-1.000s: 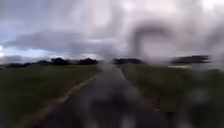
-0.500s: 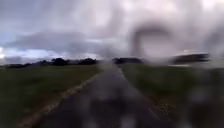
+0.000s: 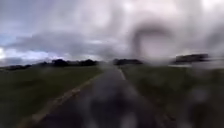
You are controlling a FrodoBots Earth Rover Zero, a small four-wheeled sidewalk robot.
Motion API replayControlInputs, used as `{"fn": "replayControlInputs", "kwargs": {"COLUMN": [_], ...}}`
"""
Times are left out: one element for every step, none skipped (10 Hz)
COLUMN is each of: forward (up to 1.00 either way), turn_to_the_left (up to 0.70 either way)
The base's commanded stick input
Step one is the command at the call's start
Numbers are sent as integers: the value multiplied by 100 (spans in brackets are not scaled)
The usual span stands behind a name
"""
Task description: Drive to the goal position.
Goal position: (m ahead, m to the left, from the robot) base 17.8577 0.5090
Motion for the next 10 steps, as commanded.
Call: {"fn": "replayControlInputs", "kwargs": {"forward": [70,70,70,70,70,70,70,70,70,70], "turn_to_the_left": [0,0,0,0,0,0,0,0,0,-14]}}
